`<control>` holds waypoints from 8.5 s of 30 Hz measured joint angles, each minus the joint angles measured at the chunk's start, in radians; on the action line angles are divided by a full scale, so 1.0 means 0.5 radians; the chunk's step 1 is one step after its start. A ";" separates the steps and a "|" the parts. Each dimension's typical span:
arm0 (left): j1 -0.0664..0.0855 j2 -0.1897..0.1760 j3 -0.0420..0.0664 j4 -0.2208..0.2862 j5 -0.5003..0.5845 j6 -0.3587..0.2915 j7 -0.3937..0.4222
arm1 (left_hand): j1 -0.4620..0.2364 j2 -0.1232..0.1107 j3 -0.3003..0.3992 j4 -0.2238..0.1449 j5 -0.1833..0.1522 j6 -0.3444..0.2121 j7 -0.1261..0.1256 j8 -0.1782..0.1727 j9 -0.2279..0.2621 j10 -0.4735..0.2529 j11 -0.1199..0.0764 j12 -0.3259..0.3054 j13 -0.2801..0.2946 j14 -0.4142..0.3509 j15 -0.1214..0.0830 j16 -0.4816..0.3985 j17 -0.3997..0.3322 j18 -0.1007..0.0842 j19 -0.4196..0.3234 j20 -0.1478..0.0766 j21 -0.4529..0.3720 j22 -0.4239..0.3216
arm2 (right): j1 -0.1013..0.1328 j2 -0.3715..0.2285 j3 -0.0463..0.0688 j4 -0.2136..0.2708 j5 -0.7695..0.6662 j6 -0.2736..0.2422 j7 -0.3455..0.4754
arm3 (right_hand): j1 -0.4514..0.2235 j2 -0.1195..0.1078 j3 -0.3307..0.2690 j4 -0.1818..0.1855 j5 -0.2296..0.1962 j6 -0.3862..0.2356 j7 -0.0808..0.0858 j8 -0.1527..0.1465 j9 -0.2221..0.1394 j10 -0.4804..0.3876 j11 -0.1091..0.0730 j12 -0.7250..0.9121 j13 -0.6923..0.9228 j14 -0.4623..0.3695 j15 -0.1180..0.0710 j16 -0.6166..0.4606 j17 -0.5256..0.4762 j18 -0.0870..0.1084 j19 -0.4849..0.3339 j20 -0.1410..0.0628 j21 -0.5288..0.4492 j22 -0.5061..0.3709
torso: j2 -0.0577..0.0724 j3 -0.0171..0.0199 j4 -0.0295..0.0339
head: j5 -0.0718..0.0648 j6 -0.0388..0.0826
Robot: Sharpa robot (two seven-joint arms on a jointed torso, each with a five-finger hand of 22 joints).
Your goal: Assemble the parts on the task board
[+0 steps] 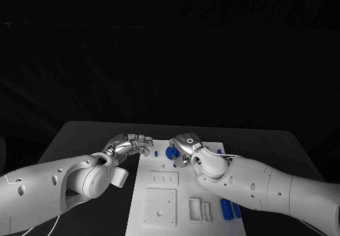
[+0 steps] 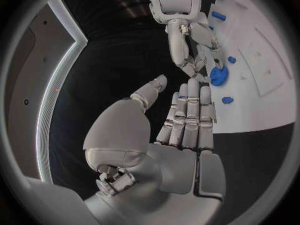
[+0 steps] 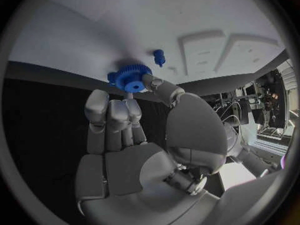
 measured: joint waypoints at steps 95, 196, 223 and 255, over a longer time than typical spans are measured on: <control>0.000 -0.033 -0.001 -0.034 -0.002 0.000 0.001 | 0.000 0.000 0.007 -0.007 0.000 0.000 0.000 0.000 0.006 0.000 0.000 -0.008 -0.001 0.000 0.000 0.000 0.000 0.016 -0.007 -0.007 0.008 -0.005 | 0.064 -0.784 0.087 -0.012 1.329 0.096 0.942 | 0.093 -0.002 -0.260 -0.194 0.094 -0.166 0.134 -0.110 -0.037 -0.285 0.072 -0.151 -0.101 -0.065 0.079 -0.103 0.061 -0.080 -0.130 0.013 -0.047 0.000 | -0.013 0.0309 -0.043 | -0.019 0.027; -0.001 -0.017 -0.006 -0.058 -0.010 0.006 -0.001 | 0.000 0.000 0.007 -0.007 0.000 0.000 0.000 0.000 0.011 0.000 0.000 -0.015 -0.001 0.000 0.000 0.000 -0.002 -0.002 -0.007 -0.007 0.008 -0.007 | -0.059 -0.555 0.087 -0.313 1.427 0.210 1.014 | 0.030 0.254 -0.088 -0.133 -0.278 0.120 -0.027 0.061 0.003 -0.251 -0.025 -0.077 -0.133 -0.039 -0.019 -0.109 0.156 0.000 -0.129 0.013 0.005 0.001 | -0.017 0.0395 -0.050 | -0.013 0.002; 0.001 0.072 0.003 -0.070 -0.222 0.055 -0.413 | -0.414 -0.020 -0.053 0.173 -0.117 0.219 -0.104 0.008 0.040 0.516 -0.217 0.259 0.216 0.253 -0.186 0.348 0.168 0.050 0.223 -0.151 0.233 0.010 | 0.101 -0.599 0.099 0.396 0.908 0.158 0.534 | 0.037 0.265 -0.064 -0.180 -0.279 0.133 -0.039 0.062 0.003 -0.223 -0.039 -0.069 -0.134 -0.031 -0.041 -0.109 0.165 0.000 -0.114 -0.001 0.012 0.001 | -0.049 0.0441 -0.055 | -0.014 0.024; 0.014 0.204 0.004 -0.098 -0.346 0.033 -0.756 | -0.537 -0.084 -0.069 0.284 -0.194 0.232 -0.118 -0.068 0.023 0.476 -0.238 0.467 0.420 0.260 -0.247 0.534 0.233 0.052 0.268 -0.175 0.349 0.015 | 0.125 -0.252 0.100 0.526 0.615 0.188 0.213 | 0.037 0.264 -0.050 -0.205 -0.280 0.140 -0.046 0.063 0.003 -0.216 -0.046 -0.070 -0.138 -0.025 -0.045 -0.109 0.167 0.000 -0.103 -0.004 0.012 0.000 | -0.127 0.0468 -0.046 | 0.033 -0.007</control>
